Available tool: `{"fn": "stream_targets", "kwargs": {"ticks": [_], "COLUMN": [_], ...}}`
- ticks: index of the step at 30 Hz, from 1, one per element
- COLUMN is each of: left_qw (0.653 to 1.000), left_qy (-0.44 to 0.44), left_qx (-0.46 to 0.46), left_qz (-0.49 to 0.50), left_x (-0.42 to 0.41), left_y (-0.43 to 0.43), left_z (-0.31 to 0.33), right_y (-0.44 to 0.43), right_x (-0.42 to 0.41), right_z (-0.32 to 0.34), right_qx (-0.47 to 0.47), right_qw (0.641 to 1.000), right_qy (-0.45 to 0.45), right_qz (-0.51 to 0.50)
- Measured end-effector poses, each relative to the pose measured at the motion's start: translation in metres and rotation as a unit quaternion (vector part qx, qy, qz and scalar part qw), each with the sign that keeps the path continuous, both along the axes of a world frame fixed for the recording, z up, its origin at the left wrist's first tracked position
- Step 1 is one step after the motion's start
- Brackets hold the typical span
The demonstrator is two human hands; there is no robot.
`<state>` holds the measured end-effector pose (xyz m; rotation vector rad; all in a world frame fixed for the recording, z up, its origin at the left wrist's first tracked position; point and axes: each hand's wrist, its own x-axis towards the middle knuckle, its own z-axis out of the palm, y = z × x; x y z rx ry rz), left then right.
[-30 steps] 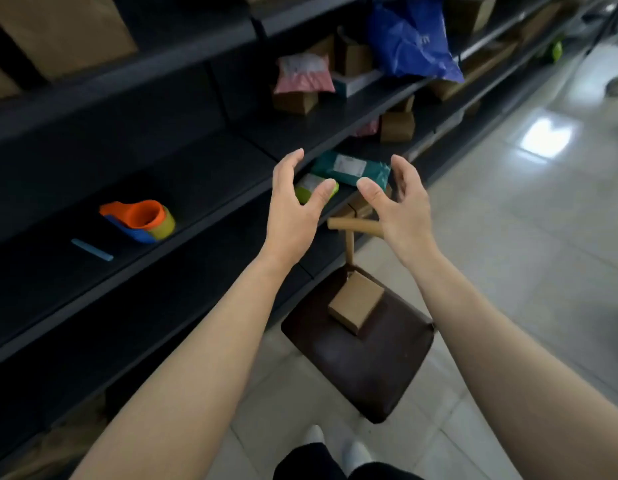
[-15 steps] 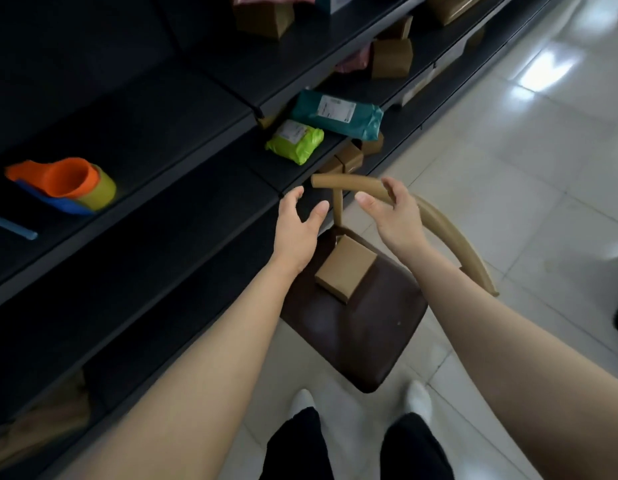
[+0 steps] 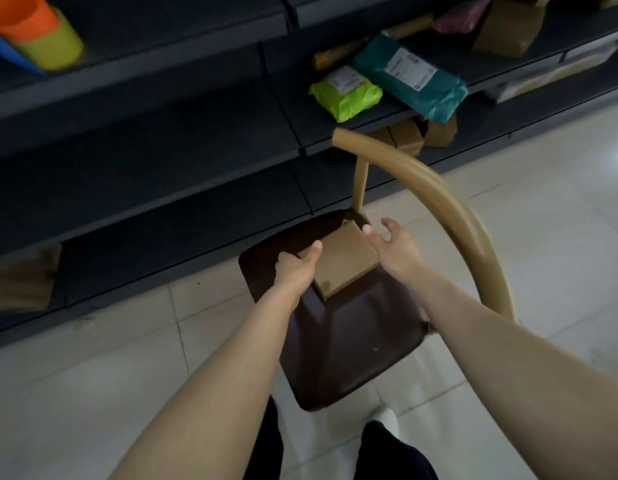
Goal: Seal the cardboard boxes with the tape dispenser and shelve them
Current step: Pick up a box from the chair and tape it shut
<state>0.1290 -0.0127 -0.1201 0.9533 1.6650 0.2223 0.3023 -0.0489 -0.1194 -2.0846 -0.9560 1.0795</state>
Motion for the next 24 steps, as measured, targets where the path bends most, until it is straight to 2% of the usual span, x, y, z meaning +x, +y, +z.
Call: {"fn": "stream_targets", "kwargs": {"ticks": [7,11,14,19,24], "left_qw": [0.995,0.992,0.987,0.987,0.974], "left_qy": [-0.037,-0.054,-0.083,-0.085,-0.051], "left_qx": [-0.061,-0.07,-0.073,-0.011,0.081], "left_qz": [0.063,0.088,0.115,0.139,0.204], "left_x": [0.014,0.02,0.021,0.009,-0.012], "left_y": [0.014,0.027,0.034,0.033,0.034], "left_z": [-0.057,-0.074,-0.077,-0.059,0.005], "right_y": [0.021,0.032,0.036,0.033,0.037], "right_x": [0.016,0.02,0.017,0.004,-0.022], "right_z": [-0.069,-0.09,-0.096,-0.071,0.001], "right_qx": [-0.078,-0.103,-0.109,-0.046,0.037], "right_qw": [0.995,0.991,0.991,0.997,0.998], "right_qy": [0.024,0.046,0.028,0.054,0.05], "right_qz": [0.065,0.074,0.072,0.029,0.013]}}
